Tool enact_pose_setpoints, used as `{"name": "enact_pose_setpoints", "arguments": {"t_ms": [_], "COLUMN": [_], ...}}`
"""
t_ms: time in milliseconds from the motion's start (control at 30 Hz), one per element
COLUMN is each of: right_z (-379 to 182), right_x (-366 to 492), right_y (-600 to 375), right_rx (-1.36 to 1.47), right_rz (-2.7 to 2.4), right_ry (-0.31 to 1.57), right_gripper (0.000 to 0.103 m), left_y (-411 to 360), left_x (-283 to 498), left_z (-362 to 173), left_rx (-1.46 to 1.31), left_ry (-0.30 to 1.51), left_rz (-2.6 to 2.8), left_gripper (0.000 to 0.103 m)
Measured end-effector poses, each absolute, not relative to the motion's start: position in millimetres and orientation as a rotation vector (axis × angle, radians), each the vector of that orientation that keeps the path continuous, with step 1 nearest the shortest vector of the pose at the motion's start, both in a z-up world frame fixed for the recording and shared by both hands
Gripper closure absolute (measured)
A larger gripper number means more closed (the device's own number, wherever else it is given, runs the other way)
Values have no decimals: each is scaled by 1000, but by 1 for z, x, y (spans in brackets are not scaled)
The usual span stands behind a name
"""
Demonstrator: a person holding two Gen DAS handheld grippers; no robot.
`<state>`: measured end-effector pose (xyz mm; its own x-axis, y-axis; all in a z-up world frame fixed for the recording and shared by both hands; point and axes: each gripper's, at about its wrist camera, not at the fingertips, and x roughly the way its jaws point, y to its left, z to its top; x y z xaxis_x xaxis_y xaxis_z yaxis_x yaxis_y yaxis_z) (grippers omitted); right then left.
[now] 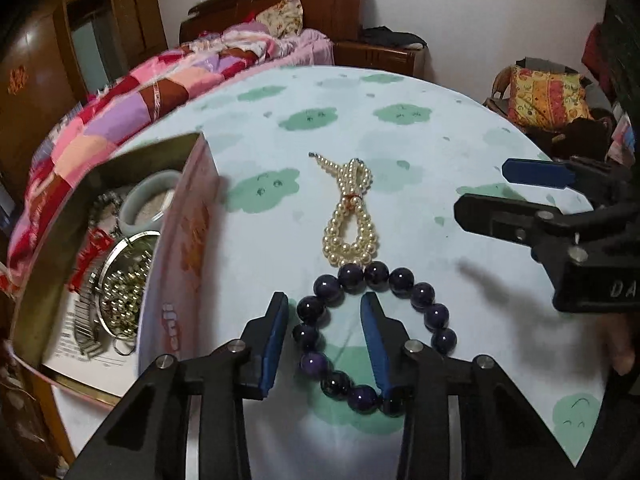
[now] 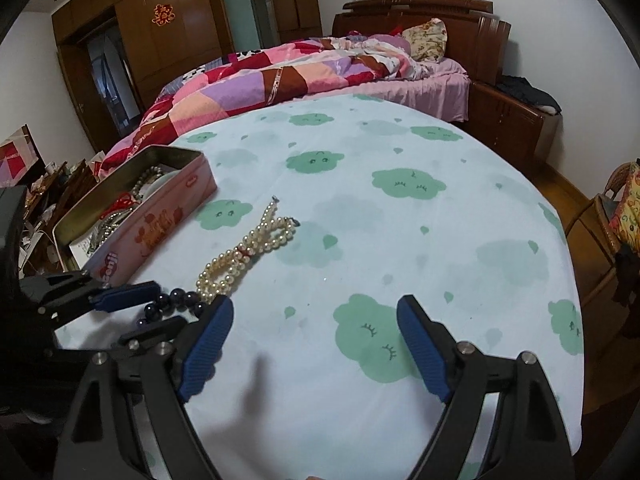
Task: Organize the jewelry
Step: 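Move both grippers back to the purple bead bracelet and pearl necklace, then grasp the purple bead bracelet with the left gripper while the right grasps the pearl necklace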
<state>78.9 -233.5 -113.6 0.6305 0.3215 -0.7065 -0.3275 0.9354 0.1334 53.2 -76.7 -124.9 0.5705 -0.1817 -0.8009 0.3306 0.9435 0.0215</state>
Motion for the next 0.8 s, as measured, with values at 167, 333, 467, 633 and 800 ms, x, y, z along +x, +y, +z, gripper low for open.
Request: {"name": "enact_pose_setpoints", "arguments": {"t_ms": [167, 333, 467, 633, 800], "right_z": [-115, -114, -110, -109, -116], "right_x": [80, 85, 95, 115, 128], "right_y": [-233, -226, -214, -192, -167], "right_rx": [-3, -12, -28, -34, -66], "right_rz": [370, 365, 365, 371, 366], "right_ry": [810, 825, 845, 883, 928], "right_gripper": [17, 17, 17, 17, 19], "left_y": [-66, -55, -45, -31, -23], "left_x": [46, 35, 27, 27, 29], "left_z": [-117, -90, -67, -52, -52], "left_rx": [119, 71, 54, 43, 23], "left_ry": [896, 818, 743, 697, 694], "left_rz": [-323, -320, -297, -257, -246], "left_gripper": [89, 89, 89, 89, 89]}}
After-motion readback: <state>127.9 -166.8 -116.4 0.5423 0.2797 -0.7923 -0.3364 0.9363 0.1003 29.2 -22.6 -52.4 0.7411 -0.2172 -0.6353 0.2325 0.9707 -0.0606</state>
